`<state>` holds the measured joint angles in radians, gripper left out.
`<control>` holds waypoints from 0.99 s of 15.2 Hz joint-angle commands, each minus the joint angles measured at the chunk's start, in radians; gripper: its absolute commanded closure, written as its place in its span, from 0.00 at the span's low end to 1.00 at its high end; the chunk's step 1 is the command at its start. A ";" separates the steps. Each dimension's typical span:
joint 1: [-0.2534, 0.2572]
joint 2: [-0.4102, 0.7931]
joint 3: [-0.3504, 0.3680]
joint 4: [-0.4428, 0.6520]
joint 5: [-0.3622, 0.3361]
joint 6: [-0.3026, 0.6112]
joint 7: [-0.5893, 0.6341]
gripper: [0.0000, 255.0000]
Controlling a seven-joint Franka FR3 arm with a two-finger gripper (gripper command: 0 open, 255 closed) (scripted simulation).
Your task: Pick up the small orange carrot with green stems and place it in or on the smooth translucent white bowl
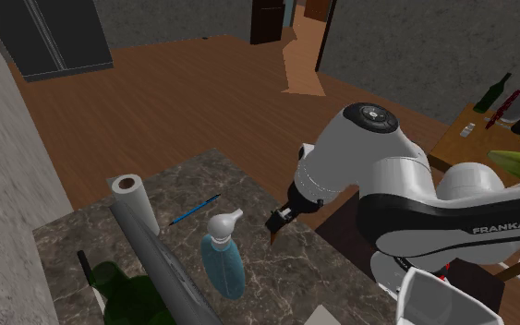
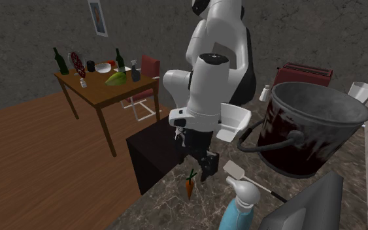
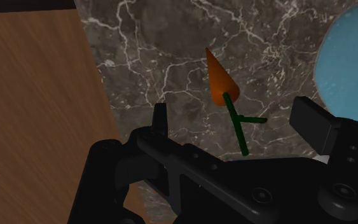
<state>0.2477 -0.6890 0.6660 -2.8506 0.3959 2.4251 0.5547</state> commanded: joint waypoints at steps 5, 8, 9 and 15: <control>-0.033 0.112 0.069 -0.019 0.006 0.143 0.026 0.00; -0.057 0.162 0.095 -0.025 -0.001 0.200 0.033 0.00; -0.057 0.162 0.095 -0.025 -0.001 0.200 0.033 0.00; -0.057 0.162 0.095 -0.025 -0.001 0.199 0.033 0.00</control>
<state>0.1908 -0.5272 0.7610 -2.8754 0.3948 2.6243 0.5878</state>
